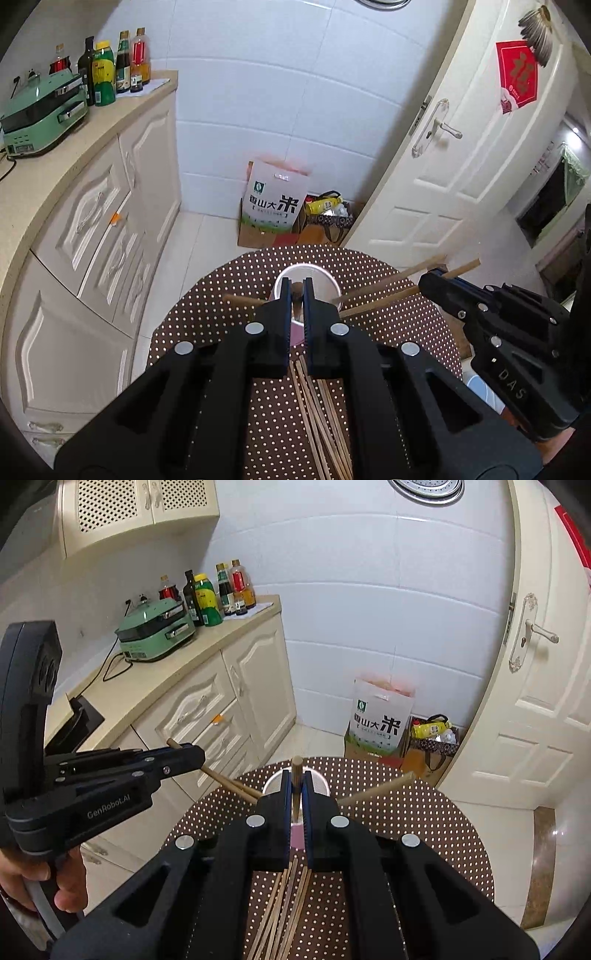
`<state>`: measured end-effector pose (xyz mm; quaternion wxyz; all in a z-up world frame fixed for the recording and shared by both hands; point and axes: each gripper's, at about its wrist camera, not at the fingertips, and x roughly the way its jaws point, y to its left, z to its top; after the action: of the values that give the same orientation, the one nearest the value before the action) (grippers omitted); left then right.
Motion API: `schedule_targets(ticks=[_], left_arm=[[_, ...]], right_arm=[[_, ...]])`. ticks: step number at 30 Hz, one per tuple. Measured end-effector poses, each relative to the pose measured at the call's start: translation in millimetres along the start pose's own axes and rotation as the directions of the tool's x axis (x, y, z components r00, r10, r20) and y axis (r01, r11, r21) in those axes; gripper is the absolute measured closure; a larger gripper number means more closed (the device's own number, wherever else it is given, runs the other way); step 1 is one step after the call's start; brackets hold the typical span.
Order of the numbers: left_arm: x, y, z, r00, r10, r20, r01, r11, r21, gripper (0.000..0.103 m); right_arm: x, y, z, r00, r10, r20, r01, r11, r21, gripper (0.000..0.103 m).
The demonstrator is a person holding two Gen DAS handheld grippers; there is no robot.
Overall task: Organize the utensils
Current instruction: 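Open both grippers to drop the sticks into the cup and withdraw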
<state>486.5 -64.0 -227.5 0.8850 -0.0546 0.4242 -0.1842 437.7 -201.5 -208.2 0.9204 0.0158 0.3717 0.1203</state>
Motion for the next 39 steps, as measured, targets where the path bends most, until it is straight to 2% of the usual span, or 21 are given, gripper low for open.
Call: schedule_targets(ticks=[19, 34, 36, 38, 39], left_arm=[[19.7, -1.3, -22.1, 0.996, 0.013, -0.090, -0.012, 1.000, 0.022, 0.097], [28.5, -2.4, -24.8, 0.988, 0.027, -0.149, -0.026, 1.000, 0.009, 0.095], [28.2, -2.5, -26.0, 0.988, 0.033, -0.154, -0.031, 0.999, 0.013, 0.082], [24.8, -1.3, -27.0, 0.990, 0.042, -0.137, -0.041, 0.999, 0.009, 0.043], [20.8, -0.1, -27.4, 0.992, 0.043, -0.116, -0.043, 0.999, 0.002, 0.043]], right_arm=[[25.2, -0.5, -28.6, 0.995, -0.001, -0.103, 0.003, 1.000, 0.015, 0.099], [35.3, -1.8, -30.9, 0.989, 0.010, -0.149, -0.002, 0.999, 0.054, 0.098], [33.9, -2.3, -32.1, 0.989, 0.010, -0.147, 0.000, 0.998, 0.063, 0.097], [32.0, -4.3, -33.0, 0.989, 0.011, -0.145, 0.000, 0.997, 0.077, 0.090], [30.7, -5.4, -33.6, 0.990, 0.011, -0.144, 0.001, 0.997, 0.082, 0.088]])
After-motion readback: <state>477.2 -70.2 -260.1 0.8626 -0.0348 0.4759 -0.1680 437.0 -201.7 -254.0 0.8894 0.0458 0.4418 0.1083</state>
